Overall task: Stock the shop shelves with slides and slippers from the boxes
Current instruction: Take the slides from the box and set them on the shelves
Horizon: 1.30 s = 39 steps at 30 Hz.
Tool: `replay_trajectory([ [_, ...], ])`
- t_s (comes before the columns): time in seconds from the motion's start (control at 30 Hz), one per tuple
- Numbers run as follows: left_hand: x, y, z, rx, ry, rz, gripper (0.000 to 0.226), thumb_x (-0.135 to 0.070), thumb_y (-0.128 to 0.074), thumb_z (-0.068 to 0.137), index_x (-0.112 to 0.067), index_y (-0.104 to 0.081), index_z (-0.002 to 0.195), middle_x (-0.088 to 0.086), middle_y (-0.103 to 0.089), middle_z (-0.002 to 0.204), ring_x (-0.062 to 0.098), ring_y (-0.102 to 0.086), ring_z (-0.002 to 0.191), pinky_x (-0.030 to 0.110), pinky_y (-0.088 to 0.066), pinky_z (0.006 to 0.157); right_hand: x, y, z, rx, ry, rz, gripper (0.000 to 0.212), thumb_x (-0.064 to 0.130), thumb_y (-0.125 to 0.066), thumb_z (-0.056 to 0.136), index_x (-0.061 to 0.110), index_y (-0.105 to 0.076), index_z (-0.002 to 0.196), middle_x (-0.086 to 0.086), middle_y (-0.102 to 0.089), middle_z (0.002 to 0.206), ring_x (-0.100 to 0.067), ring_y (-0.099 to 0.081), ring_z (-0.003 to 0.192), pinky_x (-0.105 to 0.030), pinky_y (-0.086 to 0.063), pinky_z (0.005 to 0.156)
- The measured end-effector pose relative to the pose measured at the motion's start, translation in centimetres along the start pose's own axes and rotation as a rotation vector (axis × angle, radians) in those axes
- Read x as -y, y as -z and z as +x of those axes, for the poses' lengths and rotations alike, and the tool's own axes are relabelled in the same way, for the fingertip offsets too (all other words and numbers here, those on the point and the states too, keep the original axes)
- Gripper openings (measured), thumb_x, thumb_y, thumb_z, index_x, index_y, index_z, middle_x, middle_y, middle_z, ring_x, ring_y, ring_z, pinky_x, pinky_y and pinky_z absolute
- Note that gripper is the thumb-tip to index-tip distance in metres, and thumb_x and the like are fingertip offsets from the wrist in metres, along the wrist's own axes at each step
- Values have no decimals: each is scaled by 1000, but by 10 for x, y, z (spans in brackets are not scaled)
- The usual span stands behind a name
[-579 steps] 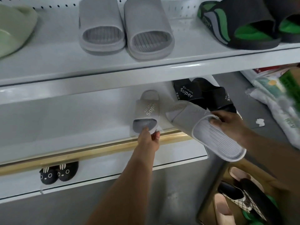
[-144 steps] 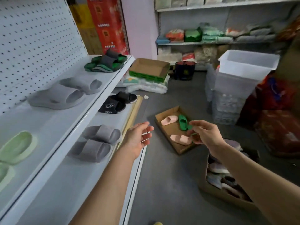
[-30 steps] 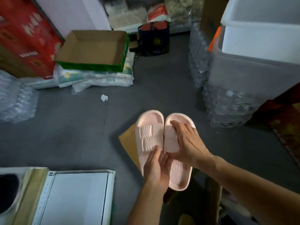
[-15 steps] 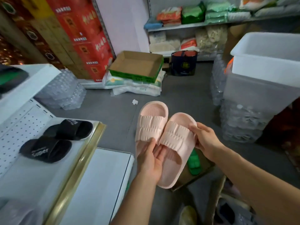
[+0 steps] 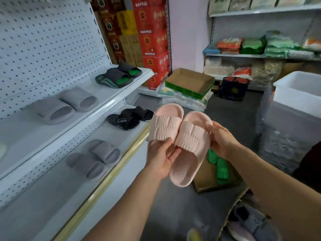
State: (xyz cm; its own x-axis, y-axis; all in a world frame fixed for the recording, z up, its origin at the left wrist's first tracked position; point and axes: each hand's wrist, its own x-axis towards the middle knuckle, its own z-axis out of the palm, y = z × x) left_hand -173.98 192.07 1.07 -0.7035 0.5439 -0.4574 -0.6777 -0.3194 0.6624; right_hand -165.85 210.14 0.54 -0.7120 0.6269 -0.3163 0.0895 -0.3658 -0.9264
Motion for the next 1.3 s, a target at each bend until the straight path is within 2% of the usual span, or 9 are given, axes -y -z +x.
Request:
replay_trajectory([
  [0.07, -9, 0, -14, -19, -13, -25, 46, 1, -64, 88, -12, -48, 130, 21, -59, 128, 29, -67, 99, 37, -61, 65, 8, -6, -7, 18, -13, -5, 20, 35, -57, 93, 23, -70, 103, -27, -61, 114, -29, -55, 97, -46, -48, 90],
  [0.4, -46, 21, -56, -101, -179, -118, 43, 3, -67, 84, -15, -52, 121, 17, -65, 118, 28, -70, 94, 37, -60, 66, 35, -54, -19, 196, -123, -101, 40, 49, -53, 93, 23, -63, 122, -4, -67, 116, -24, -63, 107, -38, -51, 88],
  [0.53, -52, 26, -71, -164, -232, -108, 31, 4, -66, 85, -18, -58, 106, 12, -69, 89, 19, -71, 71, 36, -60, 66, 42, -64, -24, 304, -113, -123, 40, 46, -51, 96, 15, -68, 114, -9, -73, 101, -24, -65, 93, -38, -49, 81],
  [0.73, -62, 45, -105, -344, -283, -177, 28, 8, -68, 82, -10, -64, 103, 17, -68, 96, 25, -65, 84, 38, -55, 87, 39, -97, -30, 479, -179, -139, 45, 42, -47, 98, 5, -64, 118, -15, -68, 116, -27, -64, 104, -38, -51, 77],
  [0.9, -66, 79, -145, -471, -385, -148, 31, 4, -71, 82, -3, -65, 111, 26, -68, 106, 30, -67, 84, 43, -56, 87, 30, -145, -51, 644, -218, -301, 46, 48, -47, 96, 12, -62, 121, -10, -67, 116, -25, -64, 103, -37, -52, 74],
  [1.03, -75, 112, -190, -558, -434, -98, 15, 2, -72, 81, -4, -69, 94, 22, -65, 91, 30, -61, 79, 42, -53, 81, 20, -192, -80, 784, -129, -479, 52, 56, -47, 92, 15, -62, 121, -9, -69, 113, -27, -62, 107, -42, -49, 89],
  [1.13, -84, 143, -232, -602, -491, 24, 11, 1, -69, 82, -7, -71, 88, 15, -64, 82, 26, -59, 73, 36, -49, 68, 13, -234, -115, 907, -24, -537, 58, 61, -56, 82, 16, -64, 118, -9, -71, 109, -26, -67, 100, -40, -52, 86],
  [1.2, -89, 167, -262, -622, -482, 123, 4, -6, -71, 79, -10, -72, 79, 13, -62, 83, 27, -57, 79, 38, -49, 76, 4, -265, -143, 975, 22, -541, 59, 58, -67, 74, 17, -66, 116, -10, -71, 110, -27, -68, 99, -42, -53, 88],
  [1.3, -97, 213, -318, -721, -447, 273, 24, -31, -82, 59, -16, -78, 77, 7, -68, 80, 23, -63, 80, 40, -53, 89, -23, -312, -189, 1029, 119, -644, 32, 34, -73, 82, 7, -70, 99, -13, -71, 91, -22, -67, 76, -31, -52, 66],
])
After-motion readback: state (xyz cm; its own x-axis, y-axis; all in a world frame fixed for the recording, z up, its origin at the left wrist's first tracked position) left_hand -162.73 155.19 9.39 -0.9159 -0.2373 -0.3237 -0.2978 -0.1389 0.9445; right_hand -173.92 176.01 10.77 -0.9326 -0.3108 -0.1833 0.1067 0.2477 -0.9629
